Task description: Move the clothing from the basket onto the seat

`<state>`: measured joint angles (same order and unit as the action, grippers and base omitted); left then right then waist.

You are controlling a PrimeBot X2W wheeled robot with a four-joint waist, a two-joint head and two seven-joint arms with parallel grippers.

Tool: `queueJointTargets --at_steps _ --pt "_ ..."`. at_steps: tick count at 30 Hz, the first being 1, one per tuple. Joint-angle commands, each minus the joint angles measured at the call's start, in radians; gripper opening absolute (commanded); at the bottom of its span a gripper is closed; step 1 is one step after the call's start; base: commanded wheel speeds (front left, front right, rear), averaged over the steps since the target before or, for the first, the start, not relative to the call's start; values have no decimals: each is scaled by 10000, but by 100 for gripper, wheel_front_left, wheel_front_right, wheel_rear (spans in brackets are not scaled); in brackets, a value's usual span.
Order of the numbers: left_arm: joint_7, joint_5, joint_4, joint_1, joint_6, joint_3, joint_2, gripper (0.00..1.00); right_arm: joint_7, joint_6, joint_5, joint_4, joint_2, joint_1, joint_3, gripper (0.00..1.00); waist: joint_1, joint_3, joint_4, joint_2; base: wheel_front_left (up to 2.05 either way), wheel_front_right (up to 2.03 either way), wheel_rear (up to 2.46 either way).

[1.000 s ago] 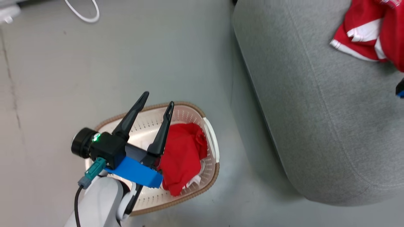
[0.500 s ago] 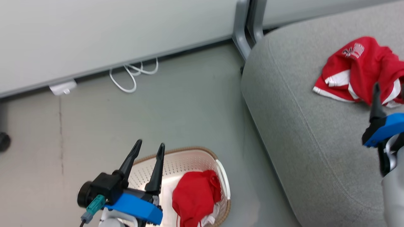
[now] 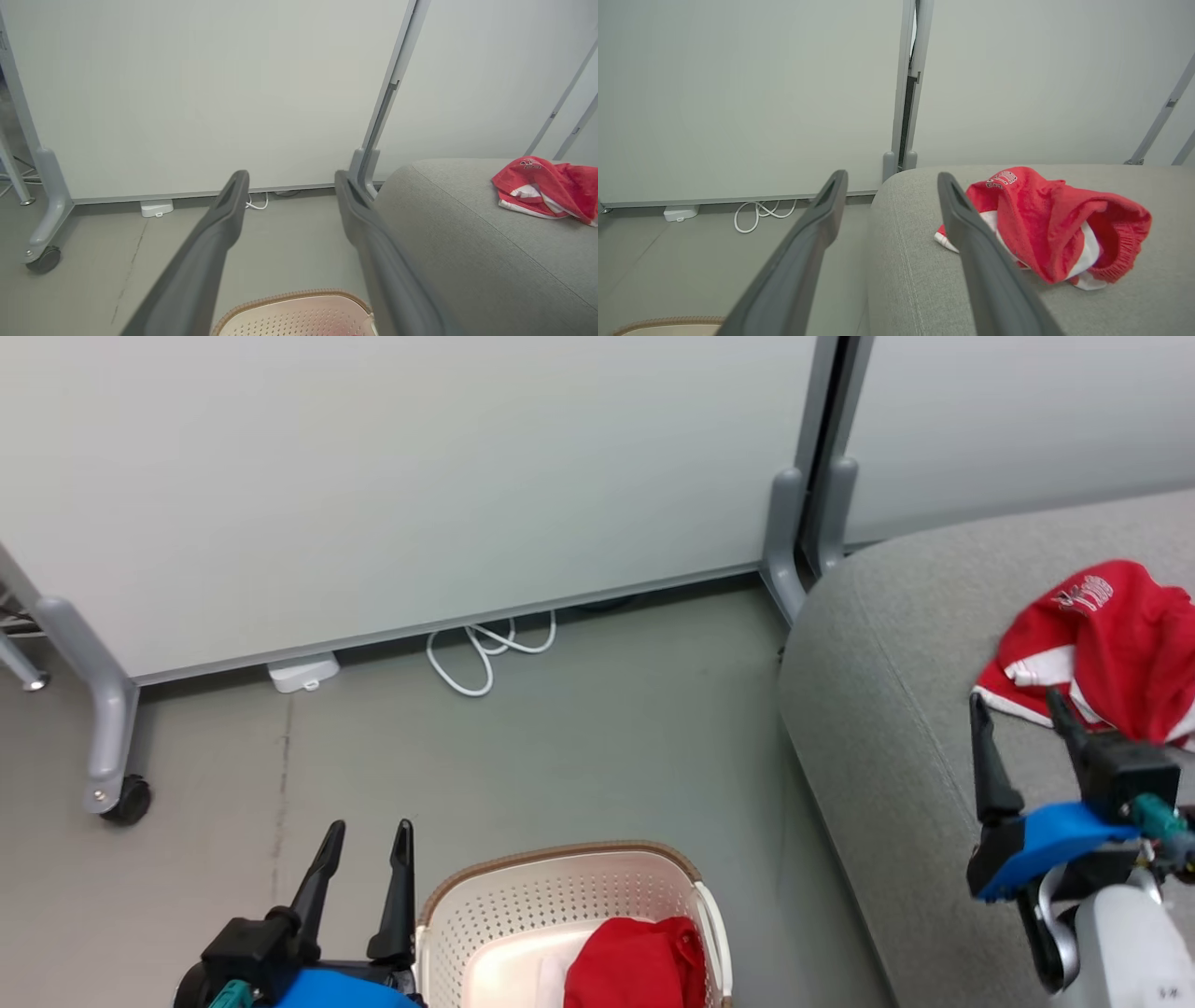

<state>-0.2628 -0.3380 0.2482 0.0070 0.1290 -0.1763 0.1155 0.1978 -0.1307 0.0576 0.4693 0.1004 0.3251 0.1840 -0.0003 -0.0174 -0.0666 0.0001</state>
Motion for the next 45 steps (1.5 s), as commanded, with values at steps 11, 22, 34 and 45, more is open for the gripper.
queueJointTargets --at_steps 11,22,34,45 --pt "-29 155 331 262 18 777 -31 100 -441 -1 -354 -1706 -470 -1819 -1101 100 3 281 697 -1 0 0 0" --pt "-29 160 531 311 18 1038 -36 100 -661 -1 -558 -2211 -502 -2205 -1558 100 3 326 816 -1 0 0 0" --pt "-29 93 557 249 18 905 -29 100 -796 -1 -684 -2370 -503 -2324 -1681 100 3 244 781 -1 0 0 0" --pt "-29 -25 550 -217 18 669 102 100 -804 -1 -852 -2603 -503 -1886 -1757 100 3 -740 608 -1 0 0 0"
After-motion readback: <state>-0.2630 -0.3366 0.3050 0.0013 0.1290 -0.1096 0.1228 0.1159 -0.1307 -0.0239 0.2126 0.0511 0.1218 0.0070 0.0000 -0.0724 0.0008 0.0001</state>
